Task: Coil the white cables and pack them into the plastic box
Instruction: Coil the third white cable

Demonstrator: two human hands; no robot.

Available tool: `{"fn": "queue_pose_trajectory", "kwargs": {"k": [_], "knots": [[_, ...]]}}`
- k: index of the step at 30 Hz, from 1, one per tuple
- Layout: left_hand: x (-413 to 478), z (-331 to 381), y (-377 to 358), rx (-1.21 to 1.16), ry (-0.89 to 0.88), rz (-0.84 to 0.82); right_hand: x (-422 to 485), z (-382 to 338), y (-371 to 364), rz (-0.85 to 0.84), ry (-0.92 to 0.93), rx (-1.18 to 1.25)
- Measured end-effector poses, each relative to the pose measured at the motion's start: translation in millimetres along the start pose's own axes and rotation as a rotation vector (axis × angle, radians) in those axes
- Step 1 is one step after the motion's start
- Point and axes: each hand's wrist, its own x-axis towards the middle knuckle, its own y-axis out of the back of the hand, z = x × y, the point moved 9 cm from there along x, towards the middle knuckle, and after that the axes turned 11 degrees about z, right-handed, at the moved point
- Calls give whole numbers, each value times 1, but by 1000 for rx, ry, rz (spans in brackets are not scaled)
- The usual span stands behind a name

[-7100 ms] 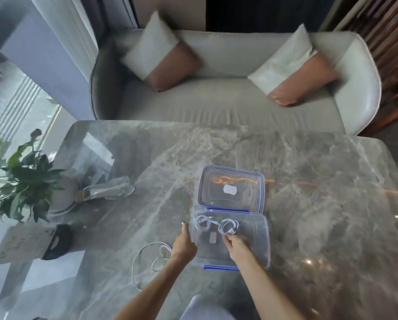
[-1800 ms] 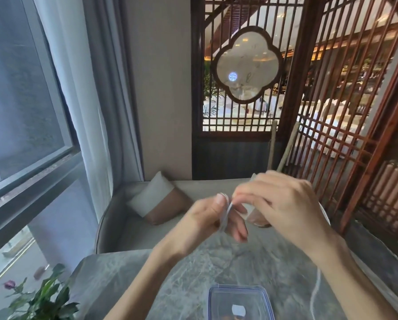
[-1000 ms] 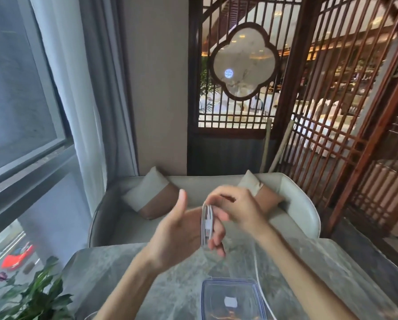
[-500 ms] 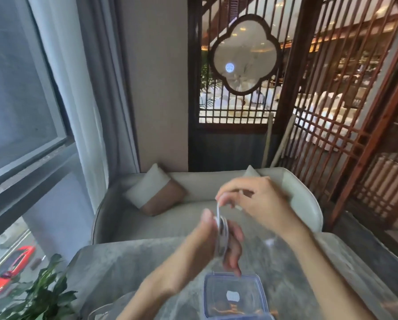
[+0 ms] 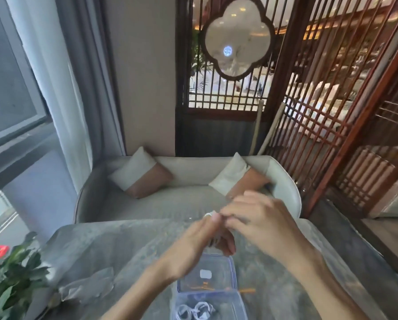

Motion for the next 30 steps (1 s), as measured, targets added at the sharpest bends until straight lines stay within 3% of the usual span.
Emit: {"fn": "queue_pose_trajectory", "kwargs": {"k": [5, 8, 12, 15, 18, 23, 30], "knots": [[-15, 13, -31, -61, -49, -26, -30, 67, -23, 48, -338, 839], [-24, 4, -45, -70, 9, -88, -61, 71, -53, -24, -505, 1120], [-43, -4, -72, -328, 96, -232, -95, 67, -78, -79, -703, 1205], [-36, 1, -68, -545, 100, -175, -111, 47, -88, -68, -876, 1325], [-31, -2, -58, -656, 104, -113, -117, 29, -81, -12, -884, 1394], [-26, -7, -64, -678, 100, -113, -128, 35, -62, 19, -959, 1389], [-33, -3, -75, -647, 132, -259, -133, 33, -43, -84, -967, 1402]]}}
